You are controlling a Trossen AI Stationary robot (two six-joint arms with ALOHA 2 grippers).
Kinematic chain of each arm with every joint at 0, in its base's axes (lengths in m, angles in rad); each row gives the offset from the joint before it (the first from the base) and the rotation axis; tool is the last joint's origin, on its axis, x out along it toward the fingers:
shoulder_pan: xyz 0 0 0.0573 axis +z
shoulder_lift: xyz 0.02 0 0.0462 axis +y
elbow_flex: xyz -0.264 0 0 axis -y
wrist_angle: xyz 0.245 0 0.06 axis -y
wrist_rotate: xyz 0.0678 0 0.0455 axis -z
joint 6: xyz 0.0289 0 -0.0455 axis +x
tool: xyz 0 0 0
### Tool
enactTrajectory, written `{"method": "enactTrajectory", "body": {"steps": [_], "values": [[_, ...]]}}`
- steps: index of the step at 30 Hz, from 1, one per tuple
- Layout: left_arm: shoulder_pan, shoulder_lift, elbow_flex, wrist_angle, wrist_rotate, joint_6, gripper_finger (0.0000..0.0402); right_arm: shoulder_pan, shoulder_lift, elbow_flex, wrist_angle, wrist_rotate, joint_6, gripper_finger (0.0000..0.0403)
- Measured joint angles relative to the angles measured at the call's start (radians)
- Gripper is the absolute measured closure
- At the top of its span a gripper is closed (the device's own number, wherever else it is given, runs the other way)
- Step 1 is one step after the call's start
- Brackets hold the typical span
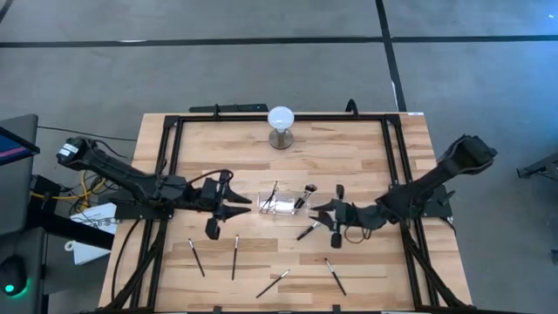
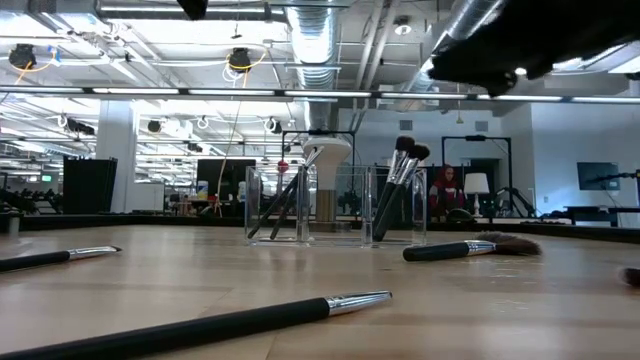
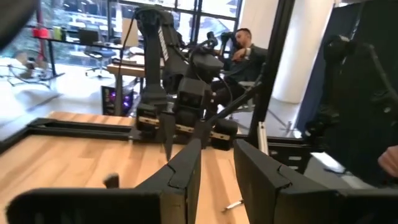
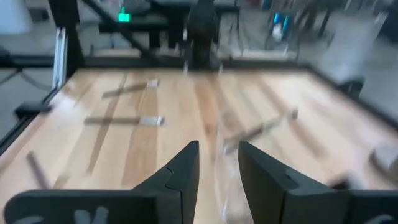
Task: Put items in baskets/containers
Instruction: Put the black eyeshadow brush into the transparent organizer
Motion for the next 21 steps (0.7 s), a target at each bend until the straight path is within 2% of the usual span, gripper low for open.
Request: {"method": "enactTrajectory", "body": {"steps": [3,7,16,21], "values": [[-0.016,0.016,0.011,-0.007,-0.038,0.033,0.0309,0.013,-0.045,0.000,-0.178,0.000,0.126,0.0301],[-0.017,0.029,0.016,-0.008,-0.069,0.038,0.0309,-0.009,-0.060,0.000,-0.326,-0.006,0.236,0.0301],[-0.011,0.029,0.017,-0.008,-0.073,0.053,0.0309,-0.045,-0.013,0.004,-0.361,-0.164,0.260,0.0301],[-0.010,0.029,0.017,-0.008,-0.073,0.059,0.0309,-0.011,-0.013,0.045,-0.439,-0.195,0.298,0.0301]]}}
